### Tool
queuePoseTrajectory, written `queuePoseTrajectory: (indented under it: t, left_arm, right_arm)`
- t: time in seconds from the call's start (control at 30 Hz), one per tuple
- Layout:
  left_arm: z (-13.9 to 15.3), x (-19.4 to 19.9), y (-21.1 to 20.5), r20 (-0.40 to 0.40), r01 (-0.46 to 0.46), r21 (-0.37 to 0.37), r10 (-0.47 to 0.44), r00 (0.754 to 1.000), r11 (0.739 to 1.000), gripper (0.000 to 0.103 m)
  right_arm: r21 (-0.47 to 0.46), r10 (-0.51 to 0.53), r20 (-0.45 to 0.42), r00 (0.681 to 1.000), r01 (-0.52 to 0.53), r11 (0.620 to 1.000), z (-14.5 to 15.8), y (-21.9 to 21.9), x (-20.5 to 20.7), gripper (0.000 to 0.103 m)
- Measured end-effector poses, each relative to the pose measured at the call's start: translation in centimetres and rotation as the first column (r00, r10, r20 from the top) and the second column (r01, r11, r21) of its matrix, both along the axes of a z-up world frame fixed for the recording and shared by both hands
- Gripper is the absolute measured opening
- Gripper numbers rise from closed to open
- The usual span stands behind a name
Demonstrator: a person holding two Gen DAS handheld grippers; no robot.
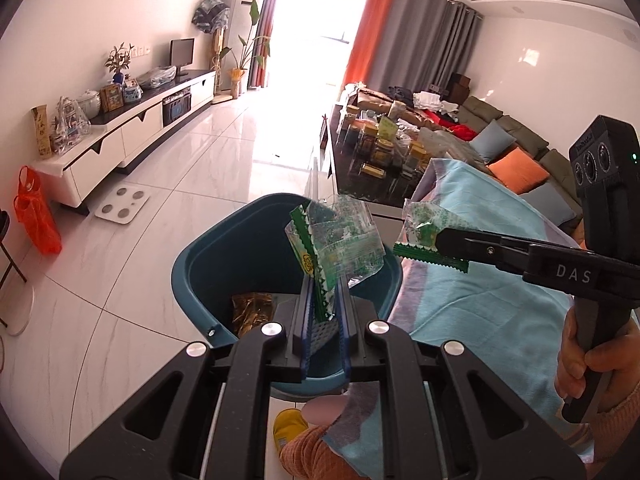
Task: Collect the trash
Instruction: 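Carry both plastic packets to the teal bin and open both grippers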
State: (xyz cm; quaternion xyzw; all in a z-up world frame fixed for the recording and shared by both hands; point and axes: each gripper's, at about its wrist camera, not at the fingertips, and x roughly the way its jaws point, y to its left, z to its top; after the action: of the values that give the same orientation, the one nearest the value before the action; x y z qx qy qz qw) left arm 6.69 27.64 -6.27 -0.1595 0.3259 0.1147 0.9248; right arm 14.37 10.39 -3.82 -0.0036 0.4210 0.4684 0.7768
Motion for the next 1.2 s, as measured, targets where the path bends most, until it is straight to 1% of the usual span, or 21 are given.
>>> queuePoseTrajectory:
  t: [0.37, 0.43, 0.57, 0.6, 0.67, 0.7, 0.73, 0.8, 0.9, 1.0, 1.07, 1.17, 1.2]
  left_arm:
    - [-2.1, 2.4, 0.9, -0.048, -0.025, -0.008, 0.025, 0.999, 1.000, 0.013]
    - [-2.6, 2.8, 1.1, -0.055, -0.026, -0.015, 0.025, 0.998, 1.000, 0.014]
    - [-3.8, 4.0, 1.4, -0.080, -0.039, -0.026, 0.037, 0.996, 0.999, 0.014]
    - [-4.0, 4.3, 1.4, -0.083, -0.040, -0.032, 0.037, 0.996, 0.999, 0.014]
    - [-4.6, 5.0, 1.4, -0.084, -0.040, -0.051, 0.035, 0.996, 0.998, 0.015]
    - [-4.8, 5.3, 1.4, -0.089, -0.048, -0.049, 0.044, 0.995, 0.998, 0.016]
    - [-5.0, 5.5, 1.3, -0.095, -0.053, -0.048, 0.048, 0.994, 0.997, 0.016]
    - [-5.5, 6.3, 1.2, -0.101, -0.052, -0.059, 0.046, 0.994, 0.997, 0.017]
    - [-6.3, 7.4, 1.1, -0.115, -0.057, -0.064, 0.049, 0.992, 0.996, 0.024]
    - [-6.8, 8.2, 0.9, -0.119, -0.060, -0.070, 0.052, 0.992, 0.996, 0.024]
    - [-6.7, 8.4, 0.7, -0.106, -0.058, -0.072, 0.050, 0.993, 0.996, 0.026]
    - [-6.0, 7.5, 0.3, -0.085, -0.055, -0.053, 0.051, 0.995, 0.997, 0.028]
    - [-5.6, 7.2, 0.1, -0.074, -0.051, -0.045, 0.047, 0.996, 0.998, 0.031]
  right_arm:
    - [-0.061, 0.010, -0.028, 1.000, -0.012, 0.998, -1.7, 2.5, 0.7, 0.018]
    - [-0.074, 0.006, -0.036, 0.999, -0.009, 0.997, -2.2, 2.9, 0.8, 0.021]
    - [-0.094, 0.002, -0.046, 0.999, -0.006, 0.996, -2.3, 3.7, 1.2, 0.022]
    - [-0.097, 0.001, -0.047, 0.999, -0.005, 0.995, -2.4, 3.8, 1.2, 0.024]
    - [-0.105, -0.004, -0.049, 0.999, -0.001, 0.994, -2.6, 3.8, 1.4, 0.025]
    - [-0.107, -0.007, -0.049, 0.999, 0.002, 0.994, -2.6, 3.9, 1.4, 0.026]
    - [-0.107, -0.008, -0.052, 0.999, 0.003, 0.994, -2.6, 4.0, 1.4, 0.029]
    - [-0.105, -0.017, -0.052, 0.999, 0.011, 0.994, -2.6, 4.0, 1.4, 0.030]
    - [-0.100, -0.019, -0.052, 0.998, 0.014, 0.995, -2.5, 3.8, 1.4, 0.031]
    - [-0.092, -0.026, -0.056, 0.998, 0.021, 0.996, -2.6, 3.4, 1.6, 0.031]
    - [-0.084, -0.033, -0.057, 0.998, 0.028, 0.996, -2.5, 3.1, 1.6, 0.031]
    - [-0.064, -0.043, -0.062, 0.997, 0.039, 0.997, -2.3, 2.3, 1.6, 0.031]
    - [-0.055, -0.045, -0.062, 0.997, 0.041, 0.998, -2.2, 1.9, 1.6, 0.031]
